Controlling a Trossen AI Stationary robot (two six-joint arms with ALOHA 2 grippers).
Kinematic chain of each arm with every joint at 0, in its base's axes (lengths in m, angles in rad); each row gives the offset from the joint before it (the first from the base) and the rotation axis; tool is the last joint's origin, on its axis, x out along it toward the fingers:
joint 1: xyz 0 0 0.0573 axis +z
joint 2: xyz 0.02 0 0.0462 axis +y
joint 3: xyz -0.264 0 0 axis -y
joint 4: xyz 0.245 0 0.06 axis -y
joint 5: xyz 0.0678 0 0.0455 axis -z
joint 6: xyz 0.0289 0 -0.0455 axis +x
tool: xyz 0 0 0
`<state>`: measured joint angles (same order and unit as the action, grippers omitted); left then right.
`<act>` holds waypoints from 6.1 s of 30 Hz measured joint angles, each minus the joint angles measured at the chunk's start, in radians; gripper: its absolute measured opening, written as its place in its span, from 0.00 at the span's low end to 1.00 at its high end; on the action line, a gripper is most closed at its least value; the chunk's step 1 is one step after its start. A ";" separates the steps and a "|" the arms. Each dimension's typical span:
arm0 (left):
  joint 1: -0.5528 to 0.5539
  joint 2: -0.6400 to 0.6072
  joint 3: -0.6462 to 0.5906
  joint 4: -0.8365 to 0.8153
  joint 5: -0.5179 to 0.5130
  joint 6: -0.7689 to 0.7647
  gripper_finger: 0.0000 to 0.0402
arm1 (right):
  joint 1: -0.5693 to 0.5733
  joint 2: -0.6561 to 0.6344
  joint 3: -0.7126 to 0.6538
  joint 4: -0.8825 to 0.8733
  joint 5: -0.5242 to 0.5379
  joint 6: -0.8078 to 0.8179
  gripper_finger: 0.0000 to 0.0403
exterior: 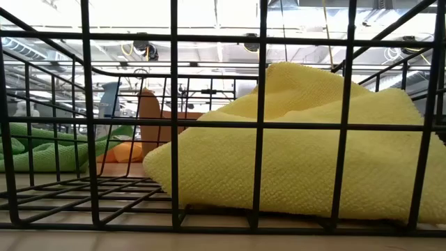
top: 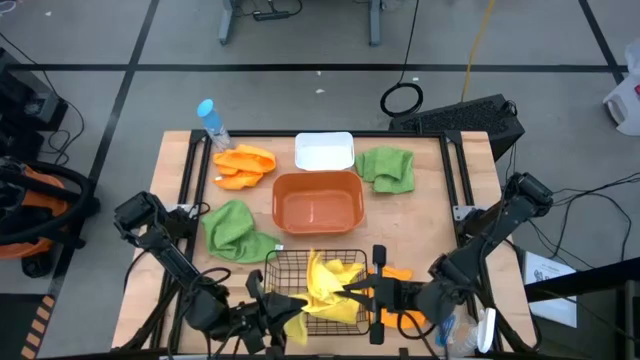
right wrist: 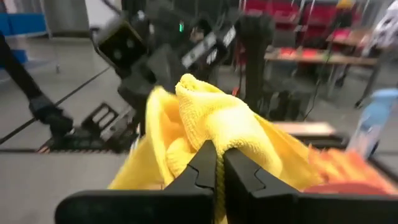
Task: Sort microfiber towel by color & place in baskets
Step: Put the yellow microfiber cloth into the black wire basket
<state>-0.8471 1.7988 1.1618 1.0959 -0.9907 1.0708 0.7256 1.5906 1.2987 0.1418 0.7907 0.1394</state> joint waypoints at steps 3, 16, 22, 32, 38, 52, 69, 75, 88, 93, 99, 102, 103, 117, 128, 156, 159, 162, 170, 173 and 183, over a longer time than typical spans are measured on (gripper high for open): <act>0.022 0.000 0.000 -0.059 0.007 -0.037 0.01 | -0.020 0.016 0.000 -0.038 -0.036 0.063 0.04; 0.062 0.000 0.000 -0.226 -0.037 -0.220 0.02 | -0.052 0.062 0.000 -0.088 -0.169 0.107 0.24; 0.064 0.000 0.000 -0.225 -0.057 -0.224 0.19 | -0.054 0.062 0.000 -0.097 -0.169 0.111 0.21; 0.102 0.000 0.000 -0.326 -0.057 -0.227 0.50 | -0.089 0.062 0.000 -0.128 -0.206 0.113 0.11; 0.103 0.000 0.000 -0.361 -0.059 -0.219 0.51 | -0.108 0.061 0.000 -0.154 -0.270 0.138 0.06; 0.120 0.000 0.000 -0.459 0.004 -0.269 0.50 | -0.127 0.061 -0.002 -0.197 -0.379 0.158 0.04; 0.120 0.000 0.000 -0.564 0.038 -0.279 0.03 | -0.136 0.059 -0.002 -0.239 -0.397 0.132 0.08; 0.090 0.001 0.000 -0.590 -0.015 -0.281 0.01 | -0.136 0.058 0.001 -0.288 -0.399 0.133 0.22; 0.077 0.001 0.000 -0.879 -0.038 -0.521 0.00 | -0.133 -0.010 0.002 -0.442 -0.341 0.214 0.56; 0.082 0.001 0.000 -0.966 -0.005 -0.612 0.01 | -0.122 -0.029 0.002 -0.510 -0.343 0.276 0.60; 0.118 0.001 0.000 -1.066 -0.012 -0.750 0.08 | -0.100 -0.023 0.002 -0.506 -0.343 0.302 0.60; 0.123 0.001 0.000 -1.110 0.021 -0.826 0.14 | -0.093 -0.006 0.002 -0.506 -0.343 0.329 0.59; 0.122 0.001 0.000 -1.130 0.049 -0.852 0.16 | -0.089 0.001 0.002 -0.506 -0.343 0.338 0.59; 0.037 -0.102 0.000 -1.273 0.091 -1.019 0.44 | -0.072 0.150 0.001 -0.253 -0.346 0.283 0.50; -0.021 -0.205 0.000 -1.333 -0.100 -0.987 0.45 | -0.207 0.276 0.001 -0.160 -0.345 0.331 0.27; -0.030 -0.204 0.000 -1.703 -0.113 -1.483 0.45 | -0.284 0.363 -0.001 -0.183 -0.475 0.402 0.00; -0.030 -0.204 0.000 -1.689 -0.113 -1.483 0.45 | -0.285 0.363 -0.001 -0.186 -0.475 0.401 0.00; -0.030 -0.204 0.000 -1.677 -0.113 -1.484 0.45 | -0.285 0.363 -0.001 -0.182 -0.459 0.391 0.00; -0.030 -0.204 0.000 -1.644 -0.097 -1.483 0.45 | -0.285 0.363 0.022 -0.168 -0.456 0.371 0.00; -0.030 -0.204 0.000 -1.645 -0.090 -1.483 0.45 | -0.285 0.363 0.039 -0.174 -0.455 0.365 0.00; -0.028 -0.203 0.000 -1.619 -0.007 -1.501 0.45 | -0.279 0.363 0.113 -0.308 -0.459 0.349 0.00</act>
<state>-0.8755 1.5953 1.1622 -0.5229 -0.9978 -0.4307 0.4471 1.9537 1.4116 -0.1661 0.3321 0.4884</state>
